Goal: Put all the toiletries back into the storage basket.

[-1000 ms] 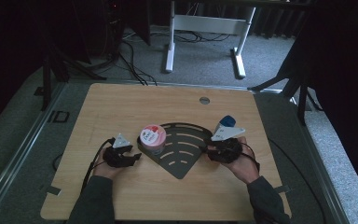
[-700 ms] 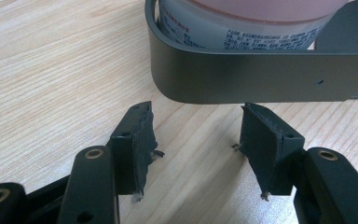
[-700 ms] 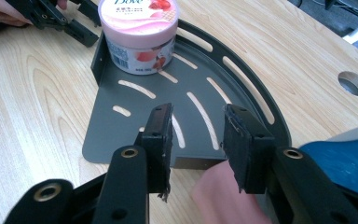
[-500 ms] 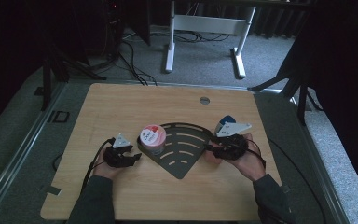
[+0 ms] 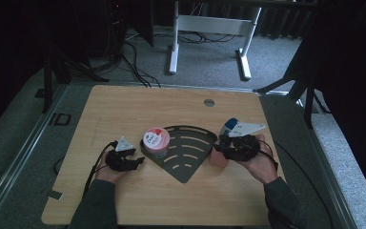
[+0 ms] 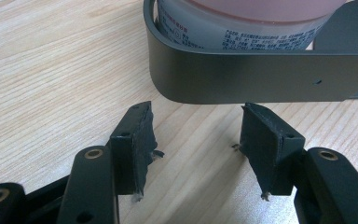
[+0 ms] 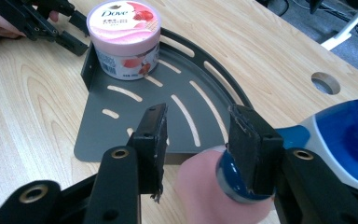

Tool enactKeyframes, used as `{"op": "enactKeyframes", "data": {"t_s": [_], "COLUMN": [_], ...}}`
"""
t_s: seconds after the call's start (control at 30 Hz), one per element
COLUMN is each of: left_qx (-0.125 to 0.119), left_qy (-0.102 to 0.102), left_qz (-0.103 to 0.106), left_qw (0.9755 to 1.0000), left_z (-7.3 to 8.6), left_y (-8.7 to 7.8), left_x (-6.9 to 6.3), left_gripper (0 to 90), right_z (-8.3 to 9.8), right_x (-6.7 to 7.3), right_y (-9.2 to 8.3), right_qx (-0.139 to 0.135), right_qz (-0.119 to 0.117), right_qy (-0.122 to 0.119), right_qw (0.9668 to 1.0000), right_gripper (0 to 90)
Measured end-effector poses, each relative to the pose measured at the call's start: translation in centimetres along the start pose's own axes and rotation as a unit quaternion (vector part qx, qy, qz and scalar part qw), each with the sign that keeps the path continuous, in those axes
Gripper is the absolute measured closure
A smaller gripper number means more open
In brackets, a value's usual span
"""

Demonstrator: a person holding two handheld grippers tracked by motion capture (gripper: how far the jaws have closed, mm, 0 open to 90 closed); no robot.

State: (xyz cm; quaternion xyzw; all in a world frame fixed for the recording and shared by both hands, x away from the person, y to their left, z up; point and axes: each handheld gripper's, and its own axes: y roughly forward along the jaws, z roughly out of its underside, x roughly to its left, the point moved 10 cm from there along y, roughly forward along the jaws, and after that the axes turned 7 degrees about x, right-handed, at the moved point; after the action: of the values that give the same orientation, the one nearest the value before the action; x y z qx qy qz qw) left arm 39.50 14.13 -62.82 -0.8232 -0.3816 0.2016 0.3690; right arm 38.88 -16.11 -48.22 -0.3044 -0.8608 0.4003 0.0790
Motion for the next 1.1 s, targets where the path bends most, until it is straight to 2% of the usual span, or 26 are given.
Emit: {"op": "enactKeyframes", "data": {"t_s": [0.27,0.7,0.87,1.1], "left_qx": [-0.001,-0.002,-0.003,-0.002], "left_qy": [0.001,0.000,-0.001,0.001], "left_qz": [0.001,0.002,0.002,0.002], "left_qw": [1.0000,1.0000,1.0000,1.0000], "left_z": [0.0,0.0,0.0,0.0], "left_y": [0.0,0.0,0.0,0.0], "left_x": [0.0,0.0,-0.1,-0.1], "left_gripper": [44.1,43.9,43.9,43.9], "right_z": [0.2,1.0,1.5,1.8], "right_x": [-1.1,-2.4,-2.6,-3.1], "right_y": [-0.6,-0.8,-0.3,0.7], "right_qx": [0.004,0.011,0.024,0.029], "right_qz": [0.009,0.018,0.016,0.015], "right_qy": [0.008,0.030,0.038,0.053], "right_qw": [0.9999,0.9993,0.9989,0.9981], "right_gripper": [54.4,44.5,40.6,38.7]}}
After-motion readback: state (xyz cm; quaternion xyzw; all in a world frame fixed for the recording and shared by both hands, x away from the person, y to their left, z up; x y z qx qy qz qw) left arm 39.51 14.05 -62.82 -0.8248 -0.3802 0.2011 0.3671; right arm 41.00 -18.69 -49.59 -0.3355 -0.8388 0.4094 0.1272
